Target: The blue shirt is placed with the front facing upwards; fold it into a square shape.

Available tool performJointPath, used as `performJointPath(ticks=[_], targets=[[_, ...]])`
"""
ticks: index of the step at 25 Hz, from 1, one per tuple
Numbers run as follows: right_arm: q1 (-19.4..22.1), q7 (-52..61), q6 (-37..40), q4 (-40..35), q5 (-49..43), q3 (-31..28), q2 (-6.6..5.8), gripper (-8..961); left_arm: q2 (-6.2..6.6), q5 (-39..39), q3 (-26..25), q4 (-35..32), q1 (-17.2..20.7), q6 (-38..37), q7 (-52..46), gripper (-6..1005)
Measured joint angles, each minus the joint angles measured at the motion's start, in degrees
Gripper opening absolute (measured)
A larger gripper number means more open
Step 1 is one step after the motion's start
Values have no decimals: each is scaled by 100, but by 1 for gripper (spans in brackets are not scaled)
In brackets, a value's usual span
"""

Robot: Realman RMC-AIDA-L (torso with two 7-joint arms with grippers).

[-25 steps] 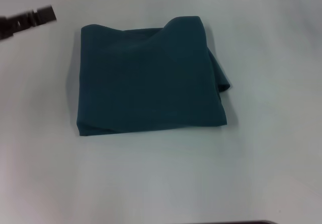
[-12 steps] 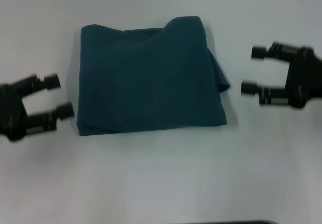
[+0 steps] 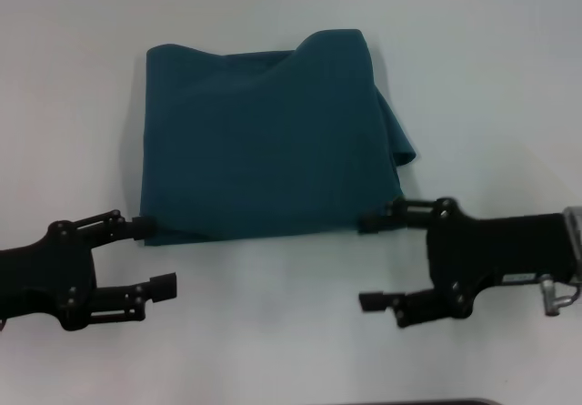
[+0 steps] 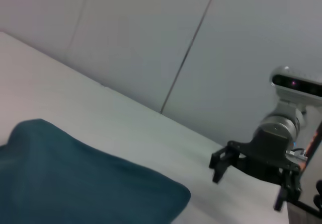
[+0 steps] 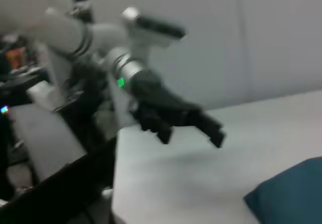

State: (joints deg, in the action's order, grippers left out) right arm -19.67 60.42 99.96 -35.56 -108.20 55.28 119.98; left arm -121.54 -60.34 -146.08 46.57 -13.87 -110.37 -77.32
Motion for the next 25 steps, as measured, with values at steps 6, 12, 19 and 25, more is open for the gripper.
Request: performJointPath(ticks=[6,12,19,25], targets=[[-123,267,-51,126,-96,141,-13,879,-8,240,27,57,-25,113,-83,874],[-142,627,-51,-147,-121,96,-46,879,-12,351,37,248,-135,67,-357,873],[-224,923,-68,-373,-123,126,-49,879,-10,355,45,408,-326,59,-686,873],[-229,927,-68,-366,-123,97,-43,879,-32,334,96,383,-403,49,-654,872]])
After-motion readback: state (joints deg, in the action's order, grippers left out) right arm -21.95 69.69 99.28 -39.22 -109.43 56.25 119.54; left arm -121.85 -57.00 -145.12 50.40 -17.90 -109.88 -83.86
